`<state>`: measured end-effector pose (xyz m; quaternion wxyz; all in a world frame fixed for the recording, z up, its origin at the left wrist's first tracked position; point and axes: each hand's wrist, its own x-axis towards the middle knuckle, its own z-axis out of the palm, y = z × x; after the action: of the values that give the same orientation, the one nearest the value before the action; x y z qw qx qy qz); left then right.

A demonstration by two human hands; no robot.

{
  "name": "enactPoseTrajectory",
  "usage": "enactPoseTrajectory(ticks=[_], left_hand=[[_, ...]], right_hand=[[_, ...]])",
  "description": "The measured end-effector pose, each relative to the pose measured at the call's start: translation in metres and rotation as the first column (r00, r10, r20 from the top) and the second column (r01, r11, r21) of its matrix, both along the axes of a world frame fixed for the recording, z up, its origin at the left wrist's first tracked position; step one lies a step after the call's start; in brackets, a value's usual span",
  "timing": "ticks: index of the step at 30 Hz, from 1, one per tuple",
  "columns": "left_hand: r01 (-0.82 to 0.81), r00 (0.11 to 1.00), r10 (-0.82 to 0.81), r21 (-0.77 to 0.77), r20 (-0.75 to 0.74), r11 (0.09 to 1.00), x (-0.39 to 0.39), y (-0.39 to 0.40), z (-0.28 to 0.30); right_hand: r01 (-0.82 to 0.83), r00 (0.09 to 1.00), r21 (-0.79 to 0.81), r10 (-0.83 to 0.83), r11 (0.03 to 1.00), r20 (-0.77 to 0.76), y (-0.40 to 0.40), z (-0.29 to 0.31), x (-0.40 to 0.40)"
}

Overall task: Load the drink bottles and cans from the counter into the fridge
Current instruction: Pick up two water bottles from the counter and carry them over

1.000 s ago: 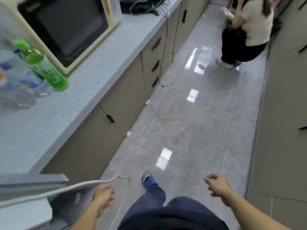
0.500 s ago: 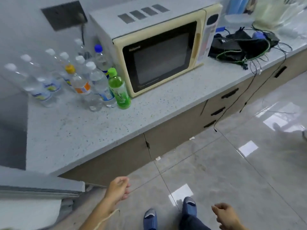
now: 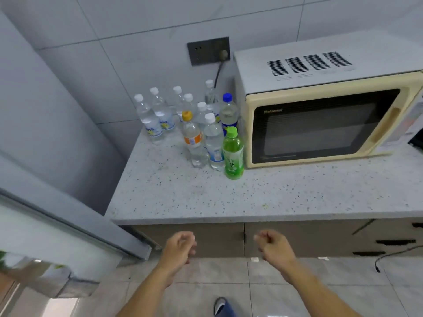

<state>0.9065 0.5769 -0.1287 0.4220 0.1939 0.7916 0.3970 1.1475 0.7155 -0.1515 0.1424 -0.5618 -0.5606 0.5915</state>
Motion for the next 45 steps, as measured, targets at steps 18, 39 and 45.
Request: enactPoseTrajectory(ticks=[18, 39, 45], left_hand=[[-0.463, 0.84, 0.542, 0.514, -0.004, 0.722, -0.124, 0.177, 0.113], [-0.437, 0.731, 0.568, 0.381, -0.377, 0.815, -0.22, 0.282, 0.146], [-0.332, 0.621, 0.359, 0.181, -0.697, 0.926, -0.274, 0.293, 0.152]], right_hand=[[-0.053, 0.953, 0.725, 0.252, 0.687, -0.17, 0.173, 0.221, -0.222], [-0.405, 0.892, 0.652, 0.435, 0.641, 0.126, 0.264, 0.242, -0.319], [-0.666, 0.733, 0.639, 0.497, 0.386, 0.464, 0.284, 0.238, -0.393]])
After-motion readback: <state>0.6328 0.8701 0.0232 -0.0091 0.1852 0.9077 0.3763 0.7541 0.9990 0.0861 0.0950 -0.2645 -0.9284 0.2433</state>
